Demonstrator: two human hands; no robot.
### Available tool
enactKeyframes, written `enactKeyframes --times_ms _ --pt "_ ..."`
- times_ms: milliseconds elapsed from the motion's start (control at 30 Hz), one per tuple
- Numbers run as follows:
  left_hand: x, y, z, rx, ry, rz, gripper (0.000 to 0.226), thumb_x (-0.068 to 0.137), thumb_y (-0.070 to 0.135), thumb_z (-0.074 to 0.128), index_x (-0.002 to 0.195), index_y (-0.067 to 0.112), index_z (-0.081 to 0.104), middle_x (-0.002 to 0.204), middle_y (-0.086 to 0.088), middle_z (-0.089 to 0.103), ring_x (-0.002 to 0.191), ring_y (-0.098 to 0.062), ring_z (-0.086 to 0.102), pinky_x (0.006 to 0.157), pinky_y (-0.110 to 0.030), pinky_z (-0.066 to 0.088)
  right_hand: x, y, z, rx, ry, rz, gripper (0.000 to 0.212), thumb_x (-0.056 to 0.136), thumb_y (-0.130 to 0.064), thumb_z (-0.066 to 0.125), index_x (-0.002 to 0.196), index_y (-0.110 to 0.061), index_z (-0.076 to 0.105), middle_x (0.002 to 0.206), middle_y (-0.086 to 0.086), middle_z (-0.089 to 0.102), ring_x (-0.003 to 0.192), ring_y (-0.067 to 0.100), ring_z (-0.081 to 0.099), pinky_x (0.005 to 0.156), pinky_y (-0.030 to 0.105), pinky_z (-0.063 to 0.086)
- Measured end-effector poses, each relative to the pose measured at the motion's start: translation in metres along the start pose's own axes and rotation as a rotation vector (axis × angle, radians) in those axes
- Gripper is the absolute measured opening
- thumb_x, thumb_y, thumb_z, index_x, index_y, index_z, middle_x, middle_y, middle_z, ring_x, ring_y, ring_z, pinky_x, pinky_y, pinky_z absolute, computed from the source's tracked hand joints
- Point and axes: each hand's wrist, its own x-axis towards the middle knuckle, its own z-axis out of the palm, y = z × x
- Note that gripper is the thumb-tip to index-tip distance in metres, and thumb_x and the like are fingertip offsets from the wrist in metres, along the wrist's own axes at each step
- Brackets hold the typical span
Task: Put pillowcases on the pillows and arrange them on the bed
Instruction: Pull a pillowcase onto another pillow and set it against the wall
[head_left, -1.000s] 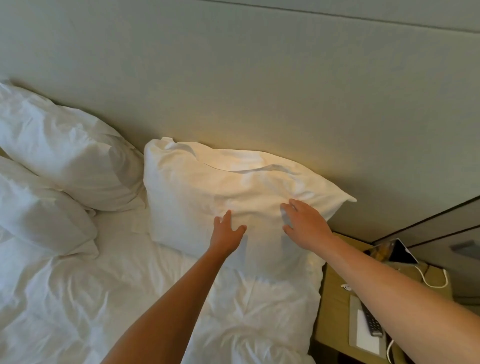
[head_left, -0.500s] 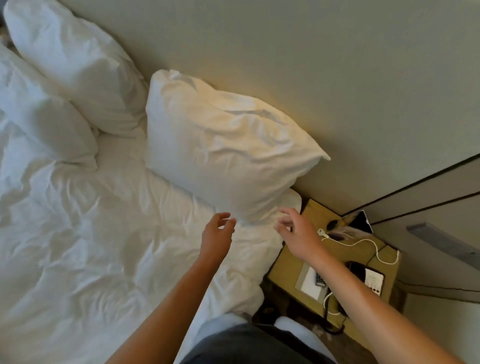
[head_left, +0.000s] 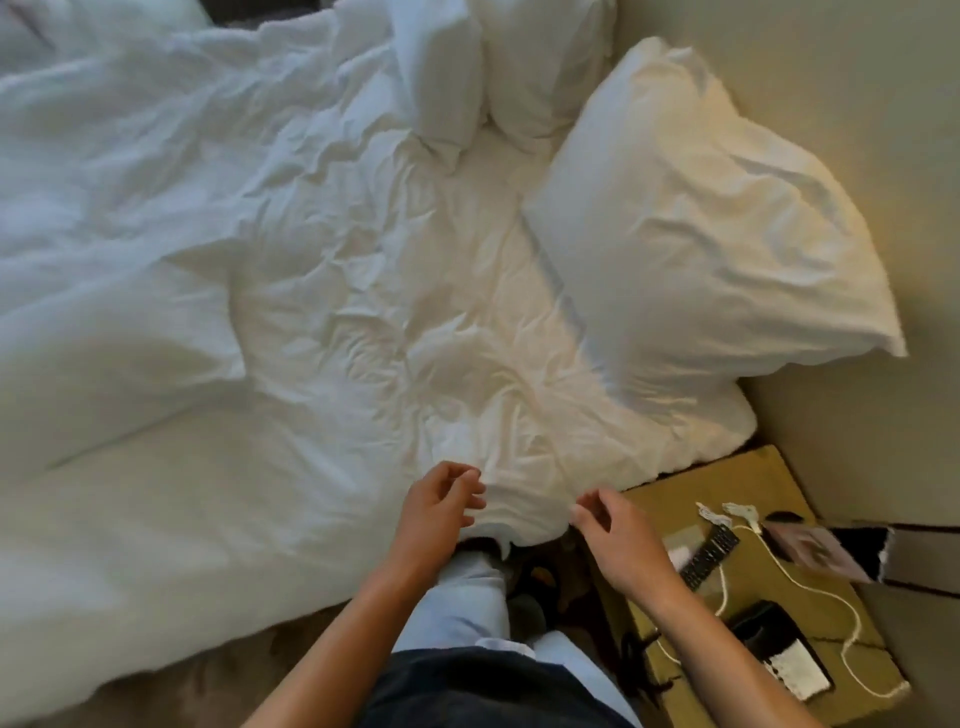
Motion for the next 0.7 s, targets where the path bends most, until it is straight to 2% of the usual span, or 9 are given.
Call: enactKeyframes --times_ms 67,133,233,300,467,567,700 --pt "-0.026 -0.024 -0.031 -0.039 0.104 -0.034 0.017 0.102 0.031 0.057 0.103 0.022 0.072 0.093 0.002 0.077 0.087 -0.015 0.075 0.073 -0.030 0.061 0.007 -0.024 0.023 -0.041 -0.065 -0.068 0.014 0.101 -0.043 0.062 0.091 -0.034 0.063 0.087 -0.011 0.070 0.080 0.002 0.064 0.069 0.027 0.051" --pt "-0.052 -0.048 -0.062 -0.083 0.205 -0.065 0.018 0.102 0.031 0.056 0.103 0.022 0.072 0.093 0.003 0.077 0.087 -0.015 0.075 0.075 -0.032 0.062 0.012 -0.057 0.049 -0.079 -0.133 -0.150 0.015 0.101 -0.044 0.062 0.090 -0.033 0.062 0.085 -0.008 0.070 0.079 0.005 0.065 0.071 0.030 0.053" --pt "-0.090 -0.081 -0.108 -0.173 0.363 -0.101 0.019 0.103 0.029 0.055 0.103 0.021 0.072 0.092 0.002 0.077 0.088 -0.017 0.075 0.075 -0.031 0.061 0.014 -0.115 0.096 -0.098 -0.192 -0.290 0.012 0.101 -0.040 0.063 0.090 -0.035 0.062 0.083 -0.006 0.071 0.078 0.006 0.065 0.069 0.028 0.054" --pt "-0.113 -0.102 -0.136 -0.235 0.461 -0.126 0.019 0.104 0.029 0.055 0.103 0.021 0.072 0.092 0.001 0.077 0.088 -0.017 0.075 0.075 -0.030 0.061 0.010 -0.154 0.131 -0.118 -0.242 -0.373 0.010 0.102 -0.038 0.061 0.092 -0.035 0.063 0.083 -0.005 0.073 0.078 0.008 0.068 0.071 0.031 0.057" --pt "-0.145 -0.147 -0.218 -0.412 0.653 -0.222 0.020 0.104 0.027 0.054 0.101 0.018 0.073 0.091 -0.006 0.077 0.086 -0.019 0.075 0.080 -0.039 0.062 -0.003 -0.234 0.227 -0.167 -0.350 -0.504 0.007 0.103 -0.038 0.060 0.096 -0.036 0.063 0.086 -0.005 0.074 0.079 0.013 0.071 0.073 0.034 0.060" --pt "-0.140 -0.168 -0.274 -0.468 0.670 -0.236 0.021 0.104 0.025 0.055 0.100 0.015 0.073 0.091 -0.008 0.077 0.086 -0.022 0.075 0.078 -0.038 0.062 -0.009 -0.265 0.282 -0.192 -0.373 -0.519 0.007 0.103 -0.037 0.061 0.096 -0.037 0.063 0.085 -0.003 0.074 0.076 0.015 0.069 0.071 0.033 0.059" --pt "-0.111 -0.177 -0.355 -0.418 0.563 -0.186 0.021 0.103 0.028 0.055 0.101 0.017 0.073 0.089 -0.002 0.077 0.085 -0.018 0.075 0.076 -0.033 0.061 -0.016 -0.285 0.338 -0.214 -0.315 -0.461 0.005 0.103 -0.037 0.062 0.098 -0.037 0.064 0.085 -0.007 0.075 0.078 0.009 0.070 0.068 0.025 0.056"
